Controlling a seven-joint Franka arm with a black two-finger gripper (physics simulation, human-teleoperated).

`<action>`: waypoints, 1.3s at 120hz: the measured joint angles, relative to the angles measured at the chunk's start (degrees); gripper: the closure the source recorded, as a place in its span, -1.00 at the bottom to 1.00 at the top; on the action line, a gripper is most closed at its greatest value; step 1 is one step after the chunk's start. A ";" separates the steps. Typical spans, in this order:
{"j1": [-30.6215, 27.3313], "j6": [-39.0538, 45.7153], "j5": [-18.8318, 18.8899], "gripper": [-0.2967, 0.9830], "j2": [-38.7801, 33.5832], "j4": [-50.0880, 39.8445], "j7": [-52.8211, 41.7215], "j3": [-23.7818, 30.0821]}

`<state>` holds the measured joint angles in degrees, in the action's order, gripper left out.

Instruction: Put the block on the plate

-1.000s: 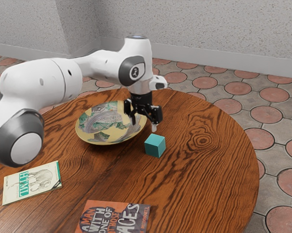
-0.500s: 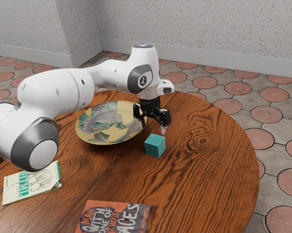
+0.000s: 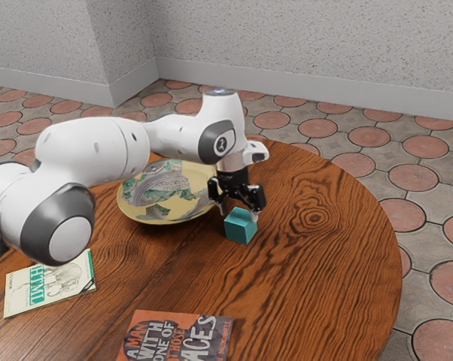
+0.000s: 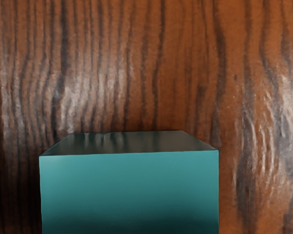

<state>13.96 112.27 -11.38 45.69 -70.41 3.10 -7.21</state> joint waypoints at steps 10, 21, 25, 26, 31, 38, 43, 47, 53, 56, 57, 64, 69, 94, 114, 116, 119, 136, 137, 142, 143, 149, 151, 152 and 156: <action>-0.28 0.82 -0.02 -0.54 0.54 -0.31 0.01 0.33; -0.62 1.50 -0.04 -0.54 1.41 -0.29 0.02 0.72; -0.73 1.70 -0.04 -0.54 1.70 -0.25 0.02 0.92; -0.75 1.75 -0.04 -0.54 1.78 -0.24 0.02 0.96; -0.81 1.98 -0.04 -0.54 2.08 -0.17 0.02 1.11; -0.85 2.29 -0.04 -0.53 2.31 -0.13 0.03 1.24; -0.95 2.48 -0.05 -0.53 2.50 -0.11 0.03 1.28; -0.99 2.60 -0.05 -0.51 2.60 -0.11 0.03 1.30; -1.10 2.75 -0.13 -0.49 2.85 -0.10 0.03 1.31; -1.17 2.82 -0.23 -0.46 2.96 -0.10 0.01 1.32; -1.19 2.84 -0.26 -0.46 2.99 -0.10 0.01 1.32; -1.26 2.96 -0.45 -0.41 3.11 -0.10 0.01 1.32; -1.28 3.02 -0.55 -0.37 3.14 -0.10 0.01 1.32; -1.28 3.20 -0.79 -0.20 3.16 -0.10 0.02 1.32; -1.23 3.25 -0.80 -0.14 3.10 -0.10 0.06 1.39; -1.23 3.24 -0.80 -0.13 3.07 -0.10 0.07 1.44; -1.20 3.23 -0.80 -0.12 3.01 -0.10 0.07 1.49; -0.84 3.00 -0.78 -0.10 1.87 -0.14 0.14 1.68; -0.81 2.97 -0.77 -0.10 1.74 -0.15 0.15 1.70; -0.74 2.83 -0.70 -0.10 0.93 -0.21 0.20 1.73; -0.73 2.79 -0.68 -0.10 0.74 -0.22 0.21 1.74; -0.61 2.44 -0.53 -0.10 -0.44 -0.35 0.28 1.72; -0.58 2.32 -0.48 -0.10 -0.92 -0.38 0.30 1.73; -0.57 2.24 -0.44 -0.10 -1.16 -0.39 0.31 1.73; -0.56 1.84 -0.32 -0.10 -1.94 -0.41 0.34 1.65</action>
<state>13.40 114.11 -11.69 43.75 -70.81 3.44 -5.56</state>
